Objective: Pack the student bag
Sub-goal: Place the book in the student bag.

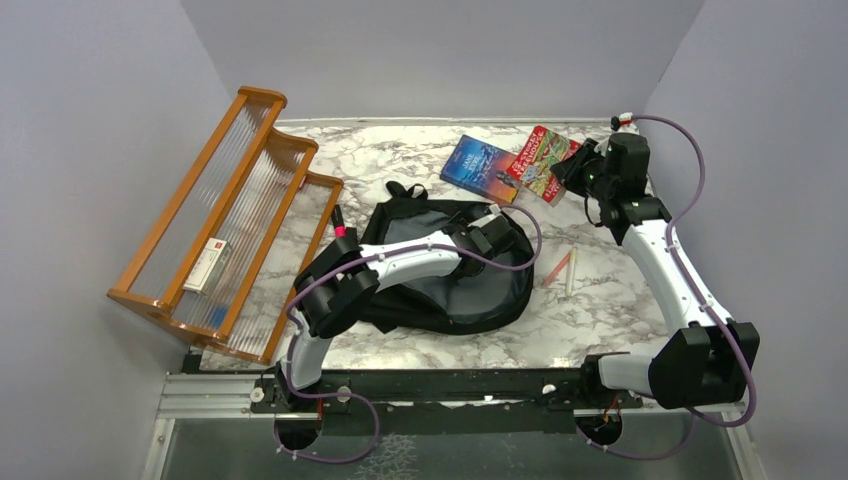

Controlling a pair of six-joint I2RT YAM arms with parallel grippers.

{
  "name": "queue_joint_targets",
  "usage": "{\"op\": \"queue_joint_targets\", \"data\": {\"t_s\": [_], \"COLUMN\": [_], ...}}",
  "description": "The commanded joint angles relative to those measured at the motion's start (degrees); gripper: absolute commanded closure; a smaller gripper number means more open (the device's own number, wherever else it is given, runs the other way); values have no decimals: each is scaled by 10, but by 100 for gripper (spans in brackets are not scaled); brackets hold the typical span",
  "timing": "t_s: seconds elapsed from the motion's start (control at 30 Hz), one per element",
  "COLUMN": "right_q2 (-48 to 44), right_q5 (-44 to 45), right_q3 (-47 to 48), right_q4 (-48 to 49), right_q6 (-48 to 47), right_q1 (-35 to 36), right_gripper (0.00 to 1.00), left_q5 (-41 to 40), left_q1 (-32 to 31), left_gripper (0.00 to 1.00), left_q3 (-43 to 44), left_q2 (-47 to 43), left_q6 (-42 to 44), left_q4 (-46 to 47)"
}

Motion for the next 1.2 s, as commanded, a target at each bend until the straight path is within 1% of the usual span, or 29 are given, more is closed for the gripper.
{"op": "queue_joint_targets", "data": {"t_s": [0.0, 0.13, 0.2, 0.3, 0.37, 0.47, 0.7, 0.77, 0.9, 1.0, 1.1, 1.17], "right_q2": [-27, -52, -59, -67, -59, -44, -25, -15, -6, 8, 21, 30], "right_q5": [-6, 1, 5, -8, -24, -76, -185, -213, -243, -273, -324, -337], "right_q3": [3, 13, 27, 32, 50, 70, 66, 68, 61, 59, 49, 41], "right_q4": [49, 53, 36, 39, 21, -2, -38, -58, -90, -111, -105, -99], "right_q6": [-3, 4, 18, 39, 55, 75, 116, 110, 93, 81, 82, 82], "right_q1": [-3, -3, -2, -3, -3, -2, -3, -1, -1, -1, 1, 11], "right_gripper": [100, 100, 100, 100, 99, 99, 100, 100, 100, 100, 100, 100], "left_q5": [-53, -34, -34, -24, -14, 5, 66, 73, 75, 83, 95, 98], "left_q1": [-1, 11, 19, 40, 54, 70, 104, 110, 119, 122, 123, 123], "left_gripper": [41, 65, 75, 90, 99, 100, 100, 100, 100, 100, 100, 100], "left_q3": [16, 28, 39, 55, 65, 68, 49, 39, 24, 20, 21, 19], "left_q2": [8, -1, -6, -15, -25, -43, -87, -102, -129, -136, -137, -137], "left_q6": [15, 18, 23, 22, 17, 10, -2, -6, -9, -11, -16, -20], "left_q4": [-7, 0, 1, 6, 7, 15, 43, 55, 80, 92, 93, 95]}}
